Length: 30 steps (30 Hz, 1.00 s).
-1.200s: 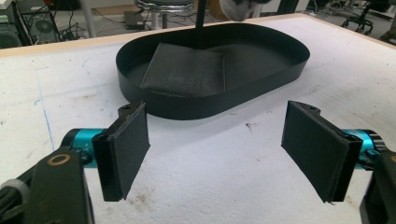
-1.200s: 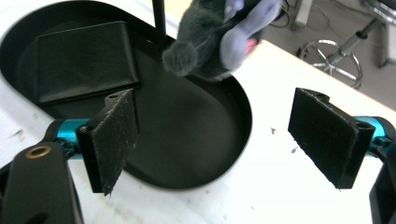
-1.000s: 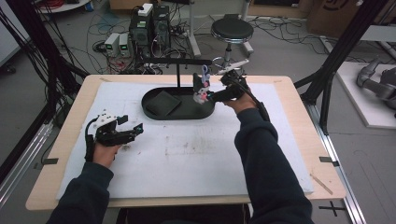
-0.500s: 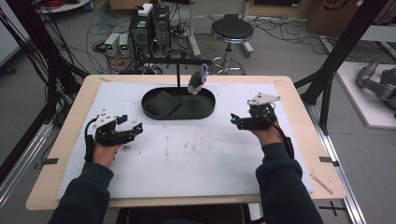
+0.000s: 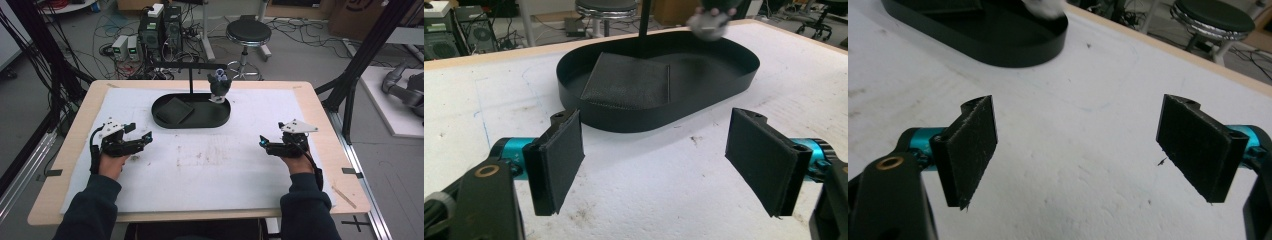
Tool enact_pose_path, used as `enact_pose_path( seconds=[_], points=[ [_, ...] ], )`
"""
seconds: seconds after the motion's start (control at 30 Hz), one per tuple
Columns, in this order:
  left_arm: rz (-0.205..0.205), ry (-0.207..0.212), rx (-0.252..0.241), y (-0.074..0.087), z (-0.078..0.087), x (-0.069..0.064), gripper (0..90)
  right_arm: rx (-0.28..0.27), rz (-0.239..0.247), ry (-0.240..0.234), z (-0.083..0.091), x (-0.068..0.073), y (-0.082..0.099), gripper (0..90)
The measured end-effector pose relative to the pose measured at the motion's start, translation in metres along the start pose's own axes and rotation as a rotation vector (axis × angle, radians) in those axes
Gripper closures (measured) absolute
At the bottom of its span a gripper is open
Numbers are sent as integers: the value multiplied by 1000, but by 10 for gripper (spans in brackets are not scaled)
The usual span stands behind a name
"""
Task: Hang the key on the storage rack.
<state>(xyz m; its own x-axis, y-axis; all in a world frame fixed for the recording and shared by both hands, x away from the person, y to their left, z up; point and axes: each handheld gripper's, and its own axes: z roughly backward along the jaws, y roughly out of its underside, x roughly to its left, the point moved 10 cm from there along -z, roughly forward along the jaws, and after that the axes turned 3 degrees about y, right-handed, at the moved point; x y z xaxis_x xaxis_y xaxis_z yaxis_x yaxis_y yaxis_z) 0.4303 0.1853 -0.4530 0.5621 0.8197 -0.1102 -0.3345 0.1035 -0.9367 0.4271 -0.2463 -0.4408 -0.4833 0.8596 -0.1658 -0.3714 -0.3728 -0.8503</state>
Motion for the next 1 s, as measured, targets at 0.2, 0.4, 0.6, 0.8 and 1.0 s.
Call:
enact_pose_path(
  seconds=[0.2,0.4,0.6,0.8,1.0],
  points=[
    [3,-3,1,0,0,1,230,-7,-18,16,2,-6,2,169],
    [5,2,-4,0,0,0,230,7,-15,29,1,-8,6,169],
    [2,6,-5,0,1,0,230,17,-2,29,2,-7,9,169],
    [6,5,-5,0,0,0,230,39,32,33,-1,-5,13,171],
    [7,3,-2,1,-1,1,230,32,16,30,-2,-7,14,171]
  ],
)
